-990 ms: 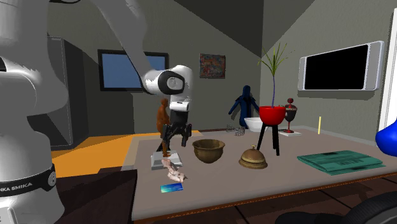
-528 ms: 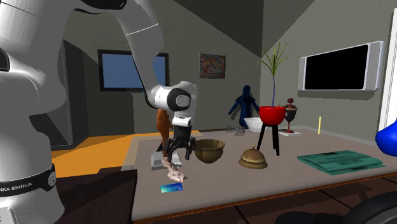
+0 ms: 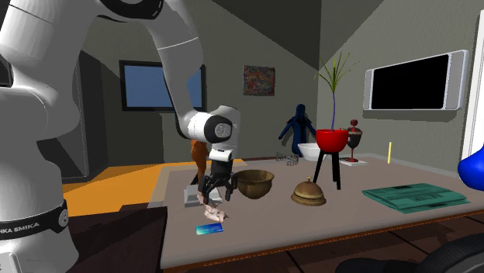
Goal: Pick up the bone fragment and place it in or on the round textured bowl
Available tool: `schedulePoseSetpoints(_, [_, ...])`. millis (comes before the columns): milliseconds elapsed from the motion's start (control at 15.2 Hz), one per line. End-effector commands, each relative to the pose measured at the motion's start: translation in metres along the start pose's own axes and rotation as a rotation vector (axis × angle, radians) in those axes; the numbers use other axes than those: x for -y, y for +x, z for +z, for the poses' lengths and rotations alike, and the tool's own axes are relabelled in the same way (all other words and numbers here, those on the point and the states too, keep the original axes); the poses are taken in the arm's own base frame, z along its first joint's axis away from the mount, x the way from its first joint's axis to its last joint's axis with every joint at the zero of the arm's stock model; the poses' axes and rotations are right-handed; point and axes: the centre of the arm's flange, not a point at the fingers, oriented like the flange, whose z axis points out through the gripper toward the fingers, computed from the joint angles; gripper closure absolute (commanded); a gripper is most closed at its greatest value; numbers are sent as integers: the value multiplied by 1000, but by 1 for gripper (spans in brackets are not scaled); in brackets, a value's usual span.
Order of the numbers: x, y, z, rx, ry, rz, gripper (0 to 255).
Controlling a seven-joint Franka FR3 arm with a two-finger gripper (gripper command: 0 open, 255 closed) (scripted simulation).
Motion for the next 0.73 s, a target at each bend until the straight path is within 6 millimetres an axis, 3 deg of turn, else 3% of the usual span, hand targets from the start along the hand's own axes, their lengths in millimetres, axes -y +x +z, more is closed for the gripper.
schedulePoseSetpoints(0, [0, 0, 0, 0, 0, 0, 0])
schedulePoseSetpoints(132, [0, 0, 0, 0, 0, 0, 0])
schedulePoseSetpoints(198, [0, 0, 0, 0, 0, 0, 255])
schedulePoseSetpoints(660, [0, 0, 0, 0, 0, 0, 255])
